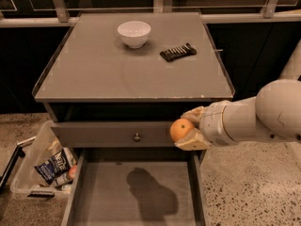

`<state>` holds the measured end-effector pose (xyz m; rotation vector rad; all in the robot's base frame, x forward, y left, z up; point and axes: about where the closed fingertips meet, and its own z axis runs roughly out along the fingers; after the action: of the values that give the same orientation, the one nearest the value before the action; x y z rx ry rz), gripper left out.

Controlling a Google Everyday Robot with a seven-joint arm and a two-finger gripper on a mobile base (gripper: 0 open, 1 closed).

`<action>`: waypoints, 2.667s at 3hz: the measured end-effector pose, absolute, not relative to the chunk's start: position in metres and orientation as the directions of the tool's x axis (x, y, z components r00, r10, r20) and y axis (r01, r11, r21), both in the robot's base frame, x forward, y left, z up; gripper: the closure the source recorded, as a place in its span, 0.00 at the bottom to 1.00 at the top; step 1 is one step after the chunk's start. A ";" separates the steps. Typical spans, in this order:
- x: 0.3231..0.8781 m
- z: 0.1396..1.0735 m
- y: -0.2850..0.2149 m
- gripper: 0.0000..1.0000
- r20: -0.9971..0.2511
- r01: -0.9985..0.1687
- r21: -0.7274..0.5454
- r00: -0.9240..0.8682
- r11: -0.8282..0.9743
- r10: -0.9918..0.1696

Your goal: Place orange into middle drawer

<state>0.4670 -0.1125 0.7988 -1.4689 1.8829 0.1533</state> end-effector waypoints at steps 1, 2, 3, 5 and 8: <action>0.463 0.780 -0.105 1.00 -0.630 -0.892 -0.288 -0.096 0.347 -0.770; 0.458 0.744 -0.094 1.00 -0.671 -0.898 -0.242 -0.120 0.369 -0.731; 0.455 0.704 -0.084 1.00 -0.699 -0.895 -0.211 -0.142 0.392 -0.701; 0.463 0.629 -0.079 1.00 -0.719 -0.879 -0.193 -0.176 0.437 -0.673; 0.472 0.529 -0.072 1.00 -0.673 -0.868 -0.179 -0.236 0.464 -0.701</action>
Offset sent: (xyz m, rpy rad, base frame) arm -0.0112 0.0301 -0.1039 0.1781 0.0904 -0.0230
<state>0.4720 -0.0716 0.5294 -1.3025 2.0066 0.3018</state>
